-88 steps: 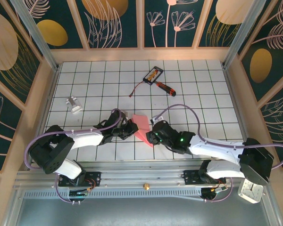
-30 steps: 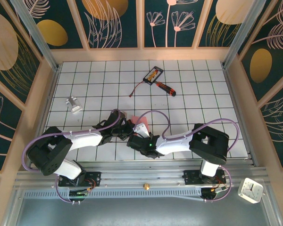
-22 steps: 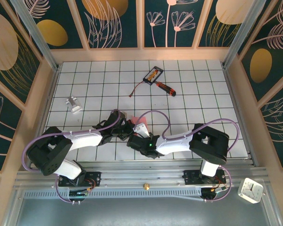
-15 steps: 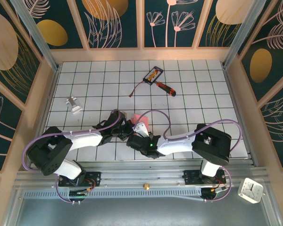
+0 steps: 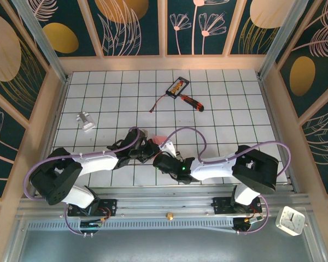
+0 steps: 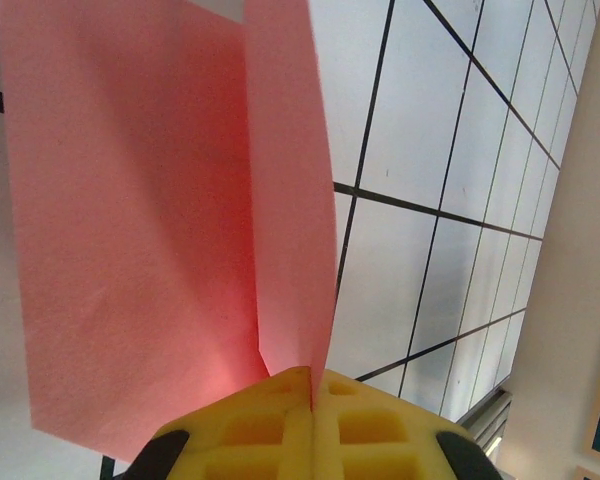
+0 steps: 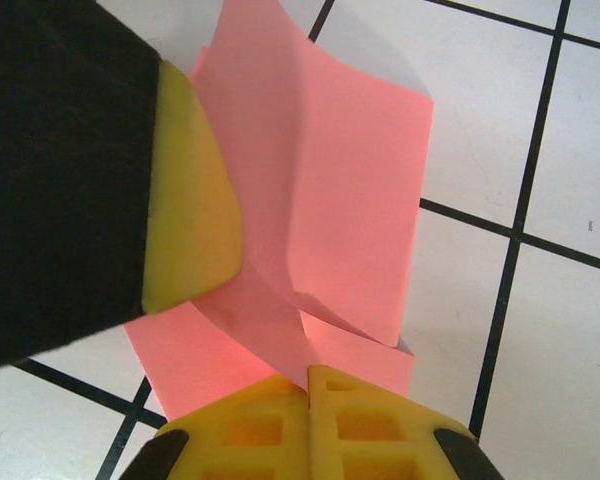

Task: Fold a paper plane with a square sheet of paper (pick it up from the middle)
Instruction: Perform the fourth fold on the wing at the bottom-center of the table.

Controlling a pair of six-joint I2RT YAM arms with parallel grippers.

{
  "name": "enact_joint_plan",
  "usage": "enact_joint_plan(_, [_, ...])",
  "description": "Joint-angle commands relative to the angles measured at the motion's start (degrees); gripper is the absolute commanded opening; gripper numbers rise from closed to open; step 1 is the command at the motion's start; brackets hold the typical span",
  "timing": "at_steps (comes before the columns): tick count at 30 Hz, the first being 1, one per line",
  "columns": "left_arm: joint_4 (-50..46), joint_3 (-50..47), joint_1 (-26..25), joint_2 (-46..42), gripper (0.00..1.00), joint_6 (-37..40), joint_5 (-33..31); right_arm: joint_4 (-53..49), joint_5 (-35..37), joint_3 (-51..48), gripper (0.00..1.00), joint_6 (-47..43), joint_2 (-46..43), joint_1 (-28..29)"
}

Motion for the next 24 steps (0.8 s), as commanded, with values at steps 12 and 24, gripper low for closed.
enact_joint_plan(12, [-4.87,-0.12,2.46,-5.13,0.35,0.12,-0.72,7.93,-8.78,-8.73,0.00,2.15,-6.21,-2.95])
enact_joint_plan(24, [-3.96,-3.46,3.55,-7.49,0.40,0.93,0.62,18.09,-23.60,-16.14,0.00,6.30,-12.50,-9.39])
